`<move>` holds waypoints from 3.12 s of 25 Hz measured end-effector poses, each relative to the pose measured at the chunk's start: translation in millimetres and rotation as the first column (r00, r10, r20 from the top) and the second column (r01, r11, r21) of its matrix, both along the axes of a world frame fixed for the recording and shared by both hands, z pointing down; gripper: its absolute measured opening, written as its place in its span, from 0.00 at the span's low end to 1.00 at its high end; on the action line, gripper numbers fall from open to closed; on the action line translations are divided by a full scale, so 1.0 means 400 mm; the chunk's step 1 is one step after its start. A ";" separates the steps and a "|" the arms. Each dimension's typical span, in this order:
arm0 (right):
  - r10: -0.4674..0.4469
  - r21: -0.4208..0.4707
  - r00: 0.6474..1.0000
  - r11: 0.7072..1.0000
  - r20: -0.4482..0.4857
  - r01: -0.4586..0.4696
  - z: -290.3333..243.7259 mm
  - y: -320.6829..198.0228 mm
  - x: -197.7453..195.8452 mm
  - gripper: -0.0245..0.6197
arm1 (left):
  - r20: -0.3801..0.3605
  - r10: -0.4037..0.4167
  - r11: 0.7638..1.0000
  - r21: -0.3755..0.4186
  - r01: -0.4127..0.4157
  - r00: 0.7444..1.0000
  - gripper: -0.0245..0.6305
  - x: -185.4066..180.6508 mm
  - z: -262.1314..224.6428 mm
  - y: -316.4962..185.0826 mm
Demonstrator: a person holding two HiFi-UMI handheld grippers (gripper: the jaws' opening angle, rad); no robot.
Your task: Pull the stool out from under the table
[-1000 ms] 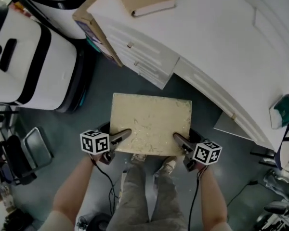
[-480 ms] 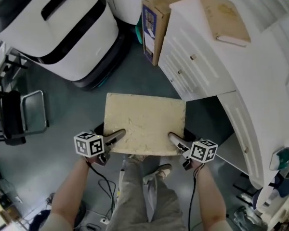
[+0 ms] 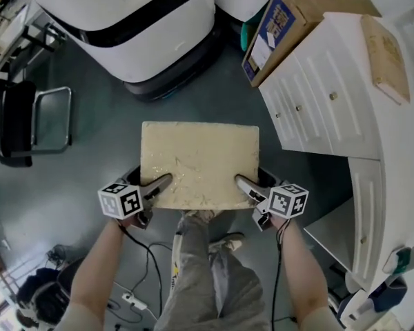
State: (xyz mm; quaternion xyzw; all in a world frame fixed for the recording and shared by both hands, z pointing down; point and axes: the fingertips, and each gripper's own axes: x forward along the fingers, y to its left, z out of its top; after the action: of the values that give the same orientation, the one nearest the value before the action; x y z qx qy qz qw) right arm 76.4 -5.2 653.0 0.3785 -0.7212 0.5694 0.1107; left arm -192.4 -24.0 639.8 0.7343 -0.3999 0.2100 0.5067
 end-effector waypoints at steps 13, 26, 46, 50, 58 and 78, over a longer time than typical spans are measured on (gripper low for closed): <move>-0.115 0.002 0.991 0.993 -0.062 0.116 0.216 -0.051 -0.111 0.69 | -0.036 -0.108 0.994 0.007 0.108 0.994 0.79 -0.106 0.242 0.022; -0.156 0.017 0.983 0.987 -0.099 0.159 0.278 -0.028 -0.144 0.69 | -0.044 -0.104 0.995 -0.010 0.104 0.994 0.79 -0.132 0.331 0.071; -0.075 0.059 0.946 0.993 -0.315 0.098 0.045 -0.092 -0.088 0.26 | 0.199 -0.008 0.996 0.090 -0.010 0.980 0.75 -0.151 0.117 -0.015; -0.007 0.166 0.933 0.983 -0.361 0.071 -0.099 -0.129 -0.046 0.12 | 0.151 0.051 0.990 0.119 -0.070 0.987 0.54 -0.069 -0.001 -0.055; 0.153 0.377 0.929 0.926 -0.337 -0.015 -0.462 -0.169 0.027 0.08 | 0.111 0.156 0.949 0.258 -0.180 0.982 0.35 0.125 -0.273 -0.171; 0.534 0.627 0.794 0.733 -0.290 -0.264 -1.238 0.120 0.401 0.07 | 0.120 0.483 0.631 0.639 -0.440 0.868 0.10 0.697 -1.058 -0.156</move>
State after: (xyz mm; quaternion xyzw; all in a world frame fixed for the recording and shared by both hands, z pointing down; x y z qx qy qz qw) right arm 236.6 43.0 157.7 0.6654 -0.7061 0.2402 0.0314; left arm 86.5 -86.4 216.8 0.9464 -0.2300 0.1581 0.1628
